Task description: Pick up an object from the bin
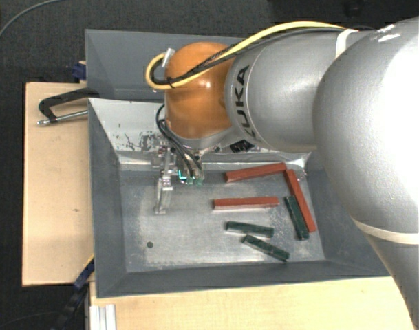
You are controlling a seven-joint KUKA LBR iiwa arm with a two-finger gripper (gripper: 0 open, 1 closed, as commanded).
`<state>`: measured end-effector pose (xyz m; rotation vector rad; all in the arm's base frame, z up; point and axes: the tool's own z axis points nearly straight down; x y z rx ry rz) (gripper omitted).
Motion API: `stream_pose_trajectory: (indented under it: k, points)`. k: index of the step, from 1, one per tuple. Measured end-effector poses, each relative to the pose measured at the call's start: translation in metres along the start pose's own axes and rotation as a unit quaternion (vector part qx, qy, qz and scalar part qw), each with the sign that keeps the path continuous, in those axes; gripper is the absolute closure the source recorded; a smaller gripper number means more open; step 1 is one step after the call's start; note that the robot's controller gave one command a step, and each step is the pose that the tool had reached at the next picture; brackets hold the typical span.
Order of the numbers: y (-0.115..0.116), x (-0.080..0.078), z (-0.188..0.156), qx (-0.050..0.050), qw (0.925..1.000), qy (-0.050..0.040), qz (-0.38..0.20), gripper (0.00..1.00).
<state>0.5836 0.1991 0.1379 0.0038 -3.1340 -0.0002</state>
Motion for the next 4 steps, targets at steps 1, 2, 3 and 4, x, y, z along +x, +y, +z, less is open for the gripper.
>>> stream_pose_trajectory:
  k: [1,2,3,4]
  points:
    - [-0.068,0.001,0.071,0.002,0.9984,-0.0002,0.056,0.0]
    - [-0.169,0.006,0.059,0.002,0.9993,-0.0036,0.038,0.0]
    - [-0.163,0.007,0.059,-0.001,0.9994,-0.0036,0.035,1.0]
    - [-0.162,-0.003,-0.151,-0.001,0.9999,-0.0121,0.004,1.0]
